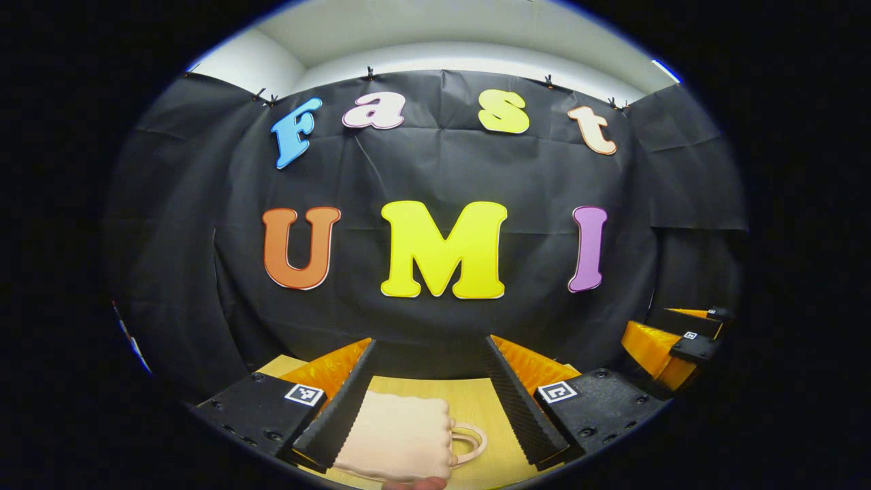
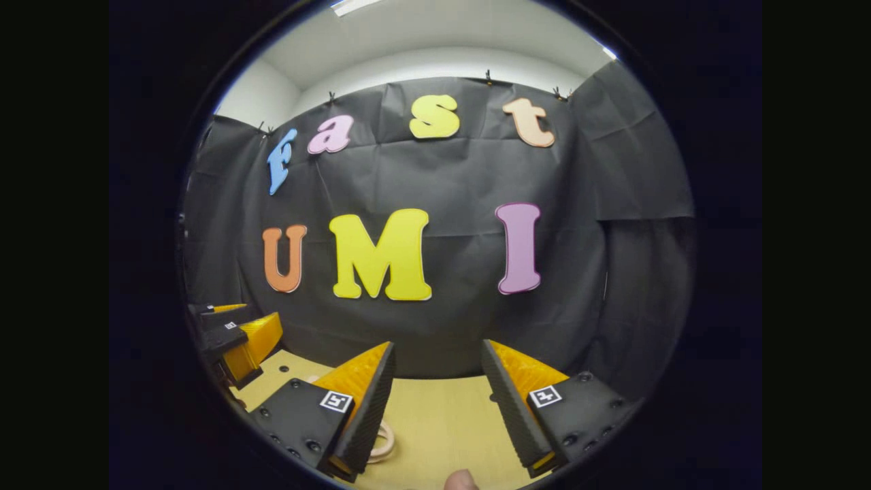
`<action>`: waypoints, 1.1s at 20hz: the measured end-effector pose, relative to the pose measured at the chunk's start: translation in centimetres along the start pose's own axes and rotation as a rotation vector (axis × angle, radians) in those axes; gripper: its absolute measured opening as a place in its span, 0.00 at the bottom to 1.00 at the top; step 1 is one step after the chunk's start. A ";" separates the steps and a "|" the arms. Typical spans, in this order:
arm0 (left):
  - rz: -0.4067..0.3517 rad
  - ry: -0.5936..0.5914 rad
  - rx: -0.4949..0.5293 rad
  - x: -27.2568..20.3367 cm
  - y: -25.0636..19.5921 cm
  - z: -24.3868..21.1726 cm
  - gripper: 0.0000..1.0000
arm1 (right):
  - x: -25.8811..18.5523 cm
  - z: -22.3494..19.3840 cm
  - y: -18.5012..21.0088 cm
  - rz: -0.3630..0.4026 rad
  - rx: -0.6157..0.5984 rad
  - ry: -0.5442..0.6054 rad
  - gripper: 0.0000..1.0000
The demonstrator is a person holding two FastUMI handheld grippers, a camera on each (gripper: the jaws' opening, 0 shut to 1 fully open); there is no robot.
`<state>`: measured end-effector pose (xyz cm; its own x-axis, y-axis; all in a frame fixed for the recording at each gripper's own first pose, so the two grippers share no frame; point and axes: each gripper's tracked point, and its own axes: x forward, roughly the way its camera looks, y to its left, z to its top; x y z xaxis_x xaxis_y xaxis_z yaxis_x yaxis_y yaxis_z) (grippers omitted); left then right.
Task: First open the suitcase, pack the skin care products into it, and then close the suitcase.
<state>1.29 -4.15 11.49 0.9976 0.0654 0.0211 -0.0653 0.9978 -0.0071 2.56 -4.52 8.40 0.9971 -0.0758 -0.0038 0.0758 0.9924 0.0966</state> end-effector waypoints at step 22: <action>0.020 -0.015 0.008 -1.7 1.5 0.1 0.98 | -0.7 0.0 2.3 0.004 -0.036 -0.008 0.79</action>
<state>-0.47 -2.72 11.58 0.9957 0.0858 0.0360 -0.0858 0.9963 0.0007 2.08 -2.19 8.65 0.9974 -0.0723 0.0049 0.0718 0.9956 0.0602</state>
